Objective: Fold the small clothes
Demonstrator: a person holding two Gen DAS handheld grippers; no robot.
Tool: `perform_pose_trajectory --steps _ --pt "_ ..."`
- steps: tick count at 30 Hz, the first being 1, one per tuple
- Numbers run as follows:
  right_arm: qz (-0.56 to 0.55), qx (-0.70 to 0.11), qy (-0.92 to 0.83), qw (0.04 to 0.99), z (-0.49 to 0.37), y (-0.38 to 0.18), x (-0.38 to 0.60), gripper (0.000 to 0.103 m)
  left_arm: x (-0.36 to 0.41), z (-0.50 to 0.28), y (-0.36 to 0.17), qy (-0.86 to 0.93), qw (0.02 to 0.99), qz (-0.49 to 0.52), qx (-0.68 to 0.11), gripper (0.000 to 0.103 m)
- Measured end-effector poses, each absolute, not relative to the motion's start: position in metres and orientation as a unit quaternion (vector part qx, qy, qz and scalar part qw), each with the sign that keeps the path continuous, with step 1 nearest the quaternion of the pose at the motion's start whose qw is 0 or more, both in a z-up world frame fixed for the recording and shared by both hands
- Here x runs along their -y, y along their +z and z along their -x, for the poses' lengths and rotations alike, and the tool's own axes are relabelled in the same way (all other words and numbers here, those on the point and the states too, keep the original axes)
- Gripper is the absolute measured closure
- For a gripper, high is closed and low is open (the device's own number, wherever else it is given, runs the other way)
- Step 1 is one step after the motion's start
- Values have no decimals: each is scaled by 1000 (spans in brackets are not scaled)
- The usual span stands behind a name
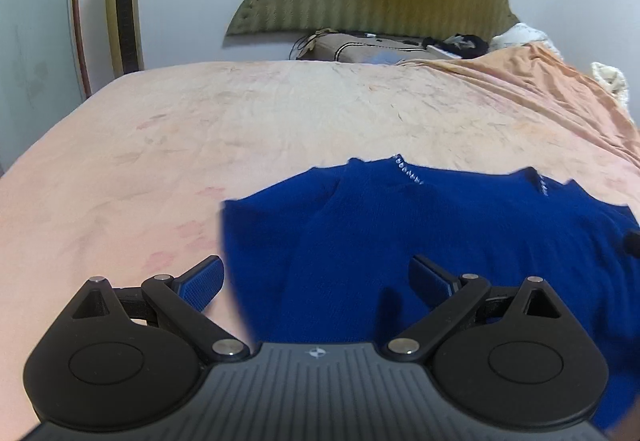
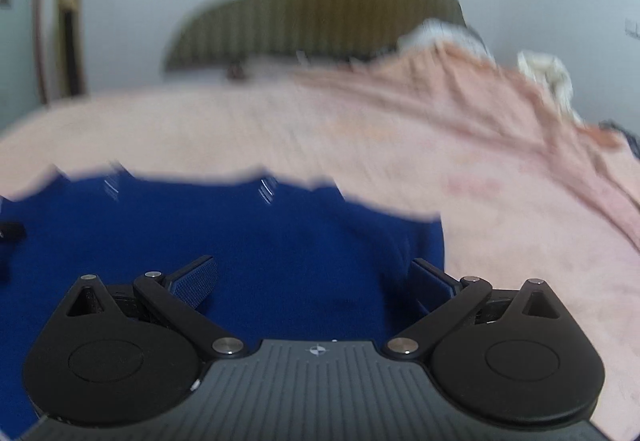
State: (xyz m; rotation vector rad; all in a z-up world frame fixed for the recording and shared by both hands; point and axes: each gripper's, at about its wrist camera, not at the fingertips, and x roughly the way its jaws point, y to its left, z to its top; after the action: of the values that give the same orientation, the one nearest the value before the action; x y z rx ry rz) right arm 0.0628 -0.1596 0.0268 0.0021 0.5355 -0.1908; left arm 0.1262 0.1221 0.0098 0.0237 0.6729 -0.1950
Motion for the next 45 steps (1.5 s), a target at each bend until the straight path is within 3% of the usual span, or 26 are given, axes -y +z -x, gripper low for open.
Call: perform_pose_trajectory --steps 7,14,20,25,35,36,37,38,39,40,41,42,45 --pt "64 -257 34 964 -32 31 83 0 -180 -111 11 -117 923 37 -365 3" --pt "199 -226 138 944 7 25 -7 1 -204 -132 1 -171 890 168 -388 3" --pt "321 -242 147 904 22 1 -54 1 -208 -169 -15 -204 853 240 -415 3" --pt "386 -208 130 890 21 -6 -86 1 -208 -210 -25 -255 813 298 -430 2" --pt "357 -190 120 906 -30 -10 -124 8 -159 -263 -25 -277 825 248 -426 4" --pt "355 -188 121 908 -31 -10 -126 10 -153 -267 -23 -270 831 234 -426 13" --pt "354 -186 124 908 -31 -11 -126 14 -146 -270 -22 -261 838 213 -430 36" --pt "354 -184 131 907 -29 -11 -126 19 -141 -271 -20 -250 845 190 -433 48" --pt "354 -183 140 906 -27 -11 -127 27 -136 -273 -19 -236 851 166 -439 69" --pt "357 -181 143 905 -25 -12 -128 35 -131 -275 -17 -224 853 148 -447 78" --pt "362 -178 145 903 -23 -13 -130 39 -129 -276 -17 -220 851 144 -455 84" --pt "369 -176 148 901 -21 -14 -132 50 -128 -277 -16 -218 846 146 -464 91" --pt "386 -174 154 893 -17 -17 -137 81 -119 -269 -9 -197 857 123 -460 93"
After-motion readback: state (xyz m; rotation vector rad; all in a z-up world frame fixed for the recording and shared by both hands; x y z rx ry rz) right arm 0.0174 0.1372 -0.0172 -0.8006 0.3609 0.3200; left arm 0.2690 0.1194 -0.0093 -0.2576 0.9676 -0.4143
